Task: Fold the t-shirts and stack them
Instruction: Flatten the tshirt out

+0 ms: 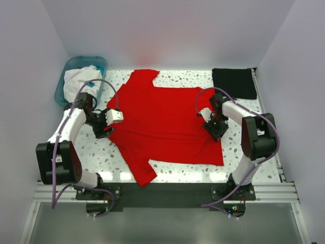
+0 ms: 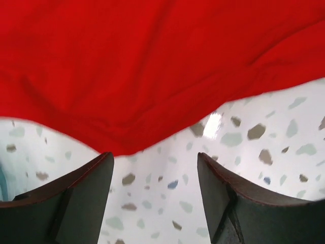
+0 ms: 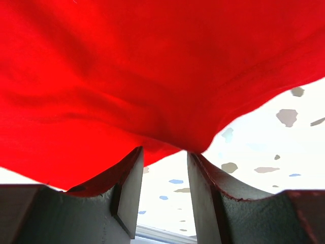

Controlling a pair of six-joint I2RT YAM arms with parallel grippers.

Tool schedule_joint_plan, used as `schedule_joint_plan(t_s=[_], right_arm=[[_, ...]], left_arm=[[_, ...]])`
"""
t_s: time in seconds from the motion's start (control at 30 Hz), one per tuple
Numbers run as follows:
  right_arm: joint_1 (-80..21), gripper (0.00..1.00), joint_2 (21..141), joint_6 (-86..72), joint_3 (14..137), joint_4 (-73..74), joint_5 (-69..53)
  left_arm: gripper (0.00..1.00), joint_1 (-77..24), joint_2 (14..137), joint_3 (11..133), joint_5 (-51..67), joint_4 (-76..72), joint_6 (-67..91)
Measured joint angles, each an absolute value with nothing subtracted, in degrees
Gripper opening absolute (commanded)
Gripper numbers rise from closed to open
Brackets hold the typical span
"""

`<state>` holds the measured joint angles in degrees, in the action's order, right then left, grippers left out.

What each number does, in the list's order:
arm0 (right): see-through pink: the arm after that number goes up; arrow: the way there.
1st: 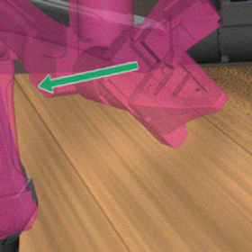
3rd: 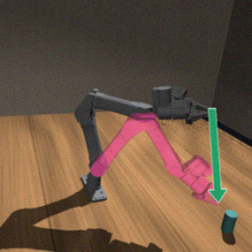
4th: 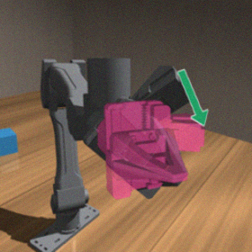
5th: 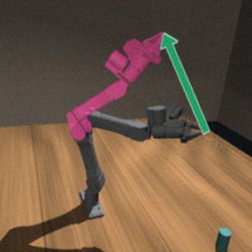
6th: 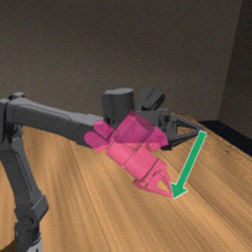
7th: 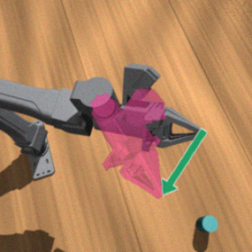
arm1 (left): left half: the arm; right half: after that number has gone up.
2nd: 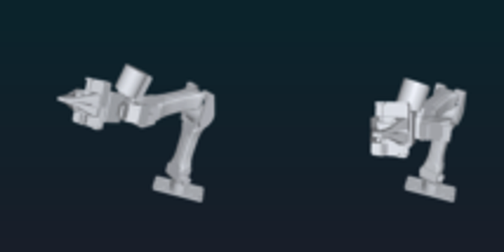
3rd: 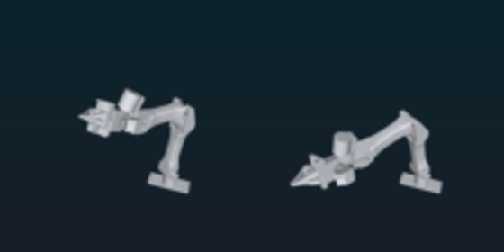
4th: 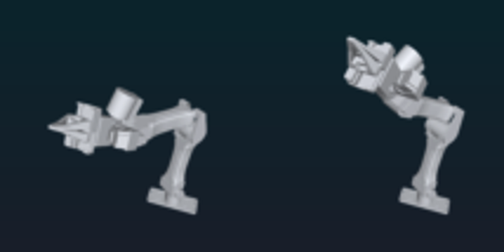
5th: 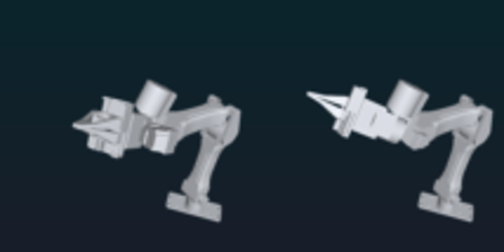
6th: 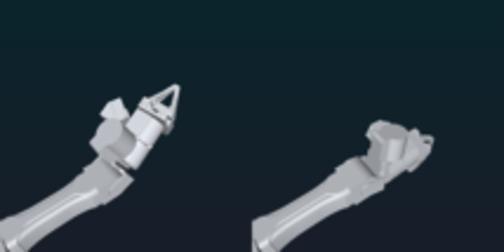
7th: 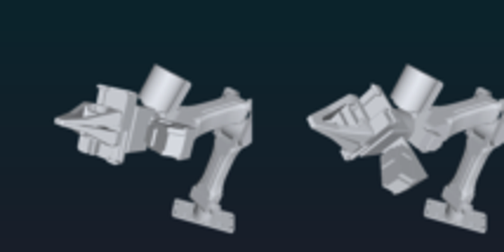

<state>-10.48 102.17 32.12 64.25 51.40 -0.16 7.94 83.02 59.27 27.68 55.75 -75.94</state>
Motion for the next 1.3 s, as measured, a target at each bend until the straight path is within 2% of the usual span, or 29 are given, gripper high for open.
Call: schedule_joint_plan(t_s=[0.27,0.47,0.57,0.73,0.97,1.13,1.3], right_arm=[[-10.5,0.40,98.6,31.4,68.8,53.8,-2.9],[-10.5,0.38,98.3,30.6,68.8,54.0,-4.2],[-10.5,0.36,99.0,30.5,67.3,53.3,-4.0],[-10.5,0.35,101.8,30.7,63.2,52.1,-2.5],[-10.5,0.35,102.0,31.1,62.0,51.8,-0.9],[-10.5,0.35,102.0,31.4,62.0,51.8,-0.7],[-10.5,0.35,102.0,31.5,62.1,51.9,-0.7]], left_arm=[[0.72,-10.1,79.8,55.3,30.6,49.7,-66.2],[0.71,-16.3,82.1,51.7,27.5,45.3,-59.6],[0.66,-18.6,83.6,50.5,24.5,44.3,-57.9],[0.61,-19.1,82.3,46.9,18.5,45.4,-60.1],[0.59,-14.3,70.7,40.6,12.5,54.5,-70.5],[0.61,-7.4,70.0,43.7,15.4,62.3,-78.5],[0.61,-12.4,70.1,51.2,22.6,62.5,-77.0]])
